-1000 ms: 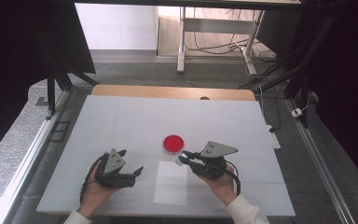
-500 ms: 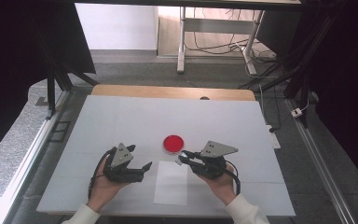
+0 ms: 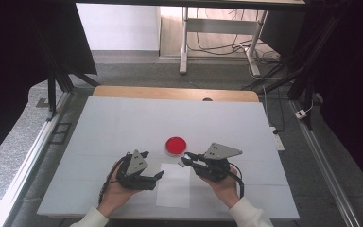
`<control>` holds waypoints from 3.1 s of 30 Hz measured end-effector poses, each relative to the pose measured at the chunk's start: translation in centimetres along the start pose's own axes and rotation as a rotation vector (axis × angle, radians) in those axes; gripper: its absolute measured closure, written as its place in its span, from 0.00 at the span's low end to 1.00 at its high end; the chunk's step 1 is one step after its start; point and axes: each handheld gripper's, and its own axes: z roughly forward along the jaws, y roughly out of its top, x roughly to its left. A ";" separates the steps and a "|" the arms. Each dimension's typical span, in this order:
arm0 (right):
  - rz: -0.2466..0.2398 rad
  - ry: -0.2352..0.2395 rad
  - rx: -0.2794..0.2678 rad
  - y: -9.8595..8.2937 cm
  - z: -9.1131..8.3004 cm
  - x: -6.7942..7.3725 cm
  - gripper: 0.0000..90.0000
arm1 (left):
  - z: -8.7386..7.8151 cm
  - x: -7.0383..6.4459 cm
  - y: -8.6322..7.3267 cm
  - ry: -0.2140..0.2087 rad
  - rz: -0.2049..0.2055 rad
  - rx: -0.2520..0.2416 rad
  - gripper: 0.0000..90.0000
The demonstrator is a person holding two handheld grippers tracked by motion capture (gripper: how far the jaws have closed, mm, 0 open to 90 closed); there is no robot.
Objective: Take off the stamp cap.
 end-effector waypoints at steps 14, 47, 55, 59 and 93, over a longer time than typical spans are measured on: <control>0.006 -0.009 0.004 -0.3 0.3 -0.1 0.84 | 0.8 -1.2 0.6 -0.021 0.020 -0.004 0.19; 0.024 -0.015 -0.013 -0.3 0.6 0.1 0.84 | 3.1 -2.1 1.9 -0.021 0.022 0.014 0.20; 0.023 -0.015 -0.011 -0.3 0.8 0.0 0.84 | 3.7 -2.3 2.1 -0.024 0.022 0.006 0.20; 0.026 -0.018 -0.021 -0.4 0.8 0.1 0.83 | 4.1 -2.5 2.3 -0.027 0.028 -0.002 0.22; 0.062 -0.022 -0.027 -0.6 1.2 0.2 0.83 | 5.6 -3.4 2.4 -0.017 0.082 0.007 0.45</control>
